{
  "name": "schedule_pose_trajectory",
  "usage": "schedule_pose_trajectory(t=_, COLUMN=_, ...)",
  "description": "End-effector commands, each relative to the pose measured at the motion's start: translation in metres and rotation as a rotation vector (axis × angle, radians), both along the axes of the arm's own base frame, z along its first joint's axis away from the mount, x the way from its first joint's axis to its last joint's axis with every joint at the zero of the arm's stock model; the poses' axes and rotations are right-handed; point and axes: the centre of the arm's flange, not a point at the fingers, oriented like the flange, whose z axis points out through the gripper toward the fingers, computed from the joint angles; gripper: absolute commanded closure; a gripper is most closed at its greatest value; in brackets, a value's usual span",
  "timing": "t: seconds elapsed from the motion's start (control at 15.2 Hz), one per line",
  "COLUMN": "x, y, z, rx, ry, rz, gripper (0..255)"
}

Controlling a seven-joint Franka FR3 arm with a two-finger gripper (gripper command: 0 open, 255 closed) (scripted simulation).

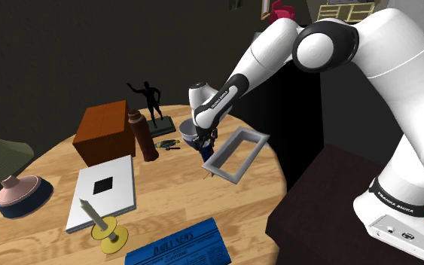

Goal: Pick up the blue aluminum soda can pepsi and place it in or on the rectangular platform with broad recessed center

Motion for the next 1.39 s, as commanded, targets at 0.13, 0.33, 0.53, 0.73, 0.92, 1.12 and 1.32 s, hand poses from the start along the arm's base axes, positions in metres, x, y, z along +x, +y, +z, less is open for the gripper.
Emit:
schedule_pose_trajectory(t=0.13, x=0.000, y=0.000, z=0.005, rx=0.000, ry=0.000, rz=0.000, gripper=255)
schedule_pose_trajectory(t=0.33, x=0.000, y=0.000, z=0.021, rx=0.000, ry=0.000, rz=0.000, gripper=255)
schedule_pose_trajectory(t=0.53, x=0.000, y=0.000, z=0.037, rx=0.000, ry=0.000, rz=0.000, gripper=255)
schedule_pose_trajectory(t=0.73, x=0.000, y=0.000, z=0.053, rx=0.000, ry=0.000, rz=0.000, gripper=255)
schedule_pose_trajectory(t=0.92, x=0.000, y=0.000, z=0.069, rx=0.000, ry=0.000, rz=0.000, gripper=255)
schedule_pose_trajectory(t=1.12, x=0.000, y=0.000, z=0.085, rx=0.000, ry=0.000, rz=0.000, gripper=255)
schedule_pose_trajectory(t=1.32, x=0.000, y=0.000, z=0.100, rx=0.000, ry=0.000, rz=0.000, gripper=255)
